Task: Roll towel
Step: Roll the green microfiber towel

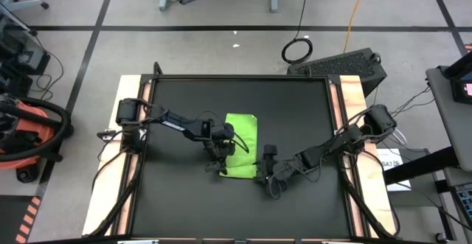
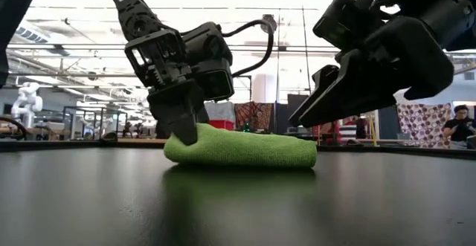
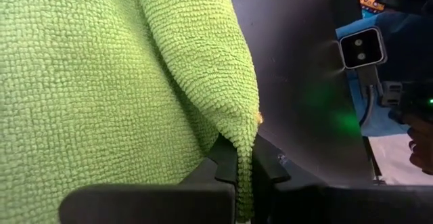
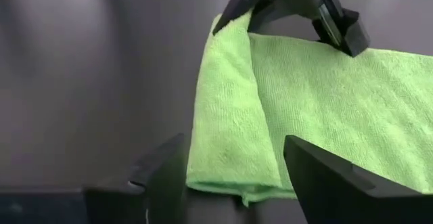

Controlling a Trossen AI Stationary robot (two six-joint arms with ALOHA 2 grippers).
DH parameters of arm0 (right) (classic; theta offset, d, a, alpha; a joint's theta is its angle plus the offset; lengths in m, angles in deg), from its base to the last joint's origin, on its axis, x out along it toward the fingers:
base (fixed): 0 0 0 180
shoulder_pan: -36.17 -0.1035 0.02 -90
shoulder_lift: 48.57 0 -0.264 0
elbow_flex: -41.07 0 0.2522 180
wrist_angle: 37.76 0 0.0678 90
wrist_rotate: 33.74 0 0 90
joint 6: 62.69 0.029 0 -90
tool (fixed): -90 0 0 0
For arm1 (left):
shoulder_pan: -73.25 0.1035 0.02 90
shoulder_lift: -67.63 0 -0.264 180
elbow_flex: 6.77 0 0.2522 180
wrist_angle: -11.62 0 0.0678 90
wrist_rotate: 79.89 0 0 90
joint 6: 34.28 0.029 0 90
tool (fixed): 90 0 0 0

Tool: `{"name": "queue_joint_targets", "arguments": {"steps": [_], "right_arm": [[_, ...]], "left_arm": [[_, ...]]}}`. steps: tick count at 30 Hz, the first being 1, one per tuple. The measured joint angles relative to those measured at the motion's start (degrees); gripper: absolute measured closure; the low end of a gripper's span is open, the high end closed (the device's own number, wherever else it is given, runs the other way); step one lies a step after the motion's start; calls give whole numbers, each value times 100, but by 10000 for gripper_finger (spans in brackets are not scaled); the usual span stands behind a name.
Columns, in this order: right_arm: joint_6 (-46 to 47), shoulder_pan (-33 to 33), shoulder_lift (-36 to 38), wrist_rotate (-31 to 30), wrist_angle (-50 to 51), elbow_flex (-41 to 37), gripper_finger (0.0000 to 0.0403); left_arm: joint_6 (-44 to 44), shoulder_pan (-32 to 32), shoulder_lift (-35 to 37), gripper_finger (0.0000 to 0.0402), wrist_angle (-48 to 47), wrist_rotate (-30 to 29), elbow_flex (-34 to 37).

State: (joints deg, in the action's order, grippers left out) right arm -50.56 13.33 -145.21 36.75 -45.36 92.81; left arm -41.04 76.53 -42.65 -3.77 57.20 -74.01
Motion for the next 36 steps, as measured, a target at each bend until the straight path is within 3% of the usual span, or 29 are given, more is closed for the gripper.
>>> {"name": "queue_joint_targets", "arguments": {"steps": [6,10,13,17,23,26,29,36], "right_arm": [[121,-3,-448,307,-461,8,146],[441,-2,-707,-55,-275,112,141],[259,29,-797,-111,-282,271,158],[118,39,-841,-94,-135,356,213],[704,117,-826,172,113,369,351],[982,117,-820,268,180,376,391],[1346,181,-813,520,188,376,387],[1933,525,-809,1796,122,376,398]], "left_arm": [[-36,33,-4,396,7,99,0],[-55,33,-7,396,0,99,0],[-97,33,-9,396,-8,98,0],[-152,33,-11,395,6,96,0],[-186,39,-10,377,-1,73,2],[-193,38,70,355,-22,70,15],[-199,40,242,317,-143,-12,46],[-99,30,956,188,-195,-652,33]]}}
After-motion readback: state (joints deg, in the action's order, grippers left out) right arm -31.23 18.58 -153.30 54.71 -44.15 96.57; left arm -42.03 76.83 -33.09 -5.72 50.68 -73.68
